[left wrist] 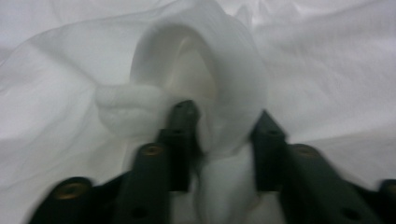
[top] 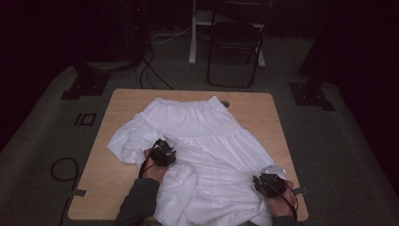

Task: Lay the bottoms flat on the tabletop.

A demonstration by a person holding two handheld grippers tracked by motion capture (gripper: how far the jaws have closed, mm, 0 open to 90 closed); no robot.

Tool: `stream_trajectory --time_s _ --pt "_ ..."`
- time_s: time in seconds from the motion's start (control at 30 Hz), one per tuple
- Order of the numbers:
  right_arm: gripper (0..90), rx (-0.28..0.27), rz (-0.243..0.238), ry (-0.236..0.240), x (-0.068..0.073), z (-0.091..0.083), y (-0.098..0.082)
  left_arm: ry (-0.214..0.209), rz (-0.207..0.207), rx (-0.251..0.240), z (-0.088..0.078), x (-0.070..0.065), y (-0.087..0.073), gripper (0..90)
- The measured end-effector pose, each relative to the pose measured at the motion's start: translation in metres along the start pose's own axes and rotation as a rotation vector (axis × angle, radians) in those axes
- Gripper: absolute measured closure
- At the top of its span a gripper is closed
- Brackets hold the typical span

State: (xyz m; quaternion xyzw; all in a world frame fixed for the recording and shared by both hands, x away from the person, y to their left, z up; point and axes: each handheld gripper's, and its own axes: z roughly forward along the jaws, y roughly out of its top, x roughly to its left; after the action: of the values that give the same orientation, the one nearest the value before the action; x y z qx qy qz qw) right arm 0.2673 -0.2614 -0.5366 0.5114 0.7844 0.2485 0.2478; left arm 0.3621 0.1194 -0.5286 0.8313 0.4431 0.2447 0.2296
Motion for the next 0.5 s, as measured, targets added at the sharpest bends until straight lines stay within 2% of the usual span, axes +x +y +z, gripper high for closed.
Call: stream_trajectory --time_s 0.07,0.23,0.27,0.3,0.37,0.5 --pt "59.7 0.000 0.000 0.002 0.000 0.000 0.000 -0.001 0.005 -0.001 -0.007 0.003 -0.006 76.1" --pt "59.4 -0.001 0.002 0.007 -0.001 0.000 0.000 -0.018 -0.029 -0.014 -0.027 0.016 -0.030 77.7" --pt "59.4 0.000 0.004 0.007 -0.001 0.000 0.000 -0.011 -0.028 -0.006 -0.030 0.018 -0.035 78.7" --pt "59.4 0.000 0.002 0.007 -0.002 0.000 0.000 0.014 -0.014 0.010 -0.032 0.019 -0.041 80.9" --pt "59.4 0.001 0.002 0.008 -0.002 0.000 0.000 0.022 -0.020 0.019 -0.039 0.025 -0.053 81.4" --pt "59.3 -0.001 0.004 0.012 -0.003 0.000 -0.001 0.033 -0.067 0.035 -0.056 0.043 -0.076 81.9"
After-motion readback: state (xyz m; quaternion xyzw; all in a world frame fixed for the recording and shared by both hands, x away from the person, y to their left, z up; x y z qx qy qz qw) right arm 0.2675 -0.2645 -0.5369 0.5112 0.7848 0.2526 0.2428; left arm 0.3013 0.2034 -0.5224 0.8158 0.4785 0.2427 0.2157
